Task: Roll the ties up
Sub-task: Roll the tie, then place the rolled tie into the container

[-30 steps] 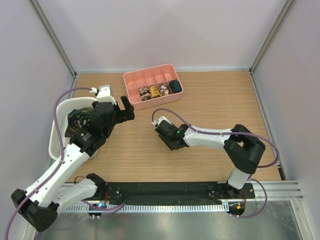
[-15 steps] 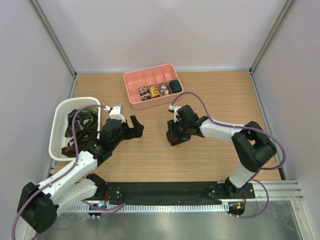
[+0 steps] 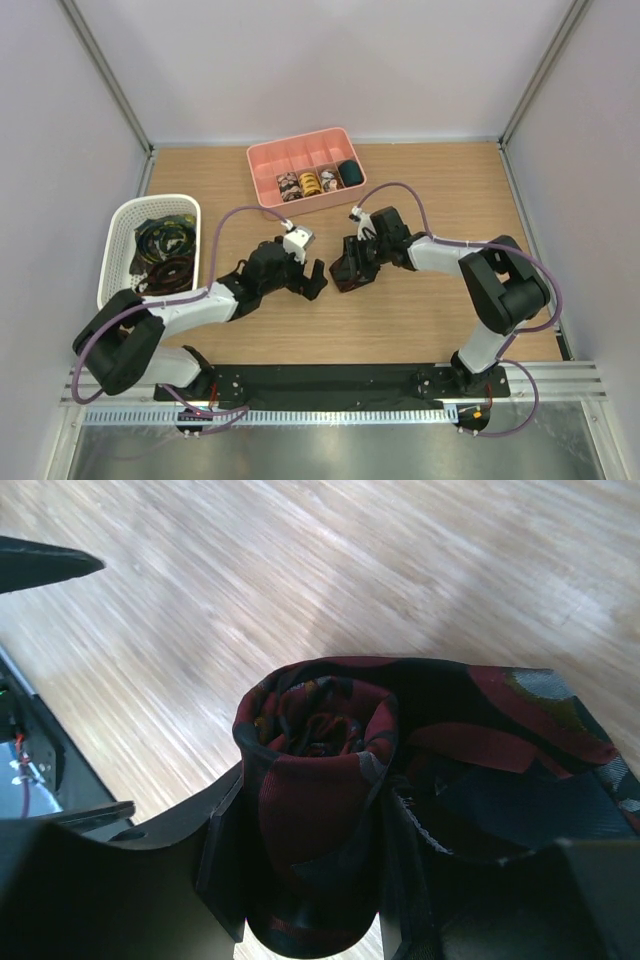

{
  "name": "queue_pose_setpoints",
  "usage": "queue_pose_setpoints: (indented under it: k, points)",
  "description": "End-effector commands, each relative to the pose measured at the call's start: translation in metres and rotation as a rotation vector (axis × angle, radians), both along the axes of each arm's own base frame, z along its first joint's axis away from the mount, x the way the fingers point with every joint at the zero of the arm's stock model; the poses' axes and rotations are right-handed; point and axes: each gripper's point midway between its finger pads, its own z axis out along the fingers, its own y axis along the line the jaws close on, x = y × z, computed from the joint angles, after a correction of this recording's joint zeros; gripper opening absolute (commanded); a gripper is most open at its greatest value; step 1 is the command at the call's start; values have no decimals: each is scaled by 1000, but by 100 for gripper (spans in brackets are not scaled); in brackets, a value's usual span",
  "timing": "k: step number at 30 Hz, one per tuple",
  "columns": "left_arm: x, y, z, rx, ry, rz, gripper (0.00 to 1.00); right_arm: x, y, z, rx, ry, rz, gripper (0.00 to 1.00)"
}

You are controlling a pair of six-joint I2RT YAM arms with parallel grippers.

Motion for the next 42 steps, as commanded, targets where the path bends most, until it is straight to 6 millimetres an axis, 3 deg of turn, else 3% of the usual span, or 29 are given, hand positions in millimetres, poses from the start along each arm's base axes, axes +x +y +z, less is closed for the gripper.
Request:
queue_pose_setpoints:
  k: [1,7,12,16,19,26,28,31,32,34,36,38,42]
  points:
    - [15,-21,36,-84,-110,-47,100,-29,-16,-31,-59,135,-8,1]
    - [25,14,52,-138,-124,199,100,-16,-18,-21,10,124,-60,1]
    - [14,8,47,-163,-17,188,100,-13,-17,-22,24,132,-70,1]
    - [7,5,48,-204,-68,127,100,-12,-16,-22,38,144,-70,1]
    - [11,21,50,-180,-99,197,100,-8,-14,-18,67,126,-74,1]
    - [39,102,84,-270,-125,739,100,16,-21,8,193,92,-151,1]
    - [43,118,92,-273,-112,825,100,23,-25,17,205,67,-171,1]
    - [62,139,95,-304,-51,943,100,30,-28,24,191,35,-178,1]
    - [71,156,90,-291,-19,995,100,31,-28,27,186,31,-180,1]
    - [90,151,90,-293,34,982,100,33,-29,30,180,11,-176,1]
    - [106,163,87,-239,36,1018,100,33,-29,32,175,6,-168,1]
    - [129,162,85,-200,45,1031,100,33,-30,34,171,-1,-169,1]
    - [168,155,70,-131,82,1018,88,36,-31,36,165,-14,-174,1]
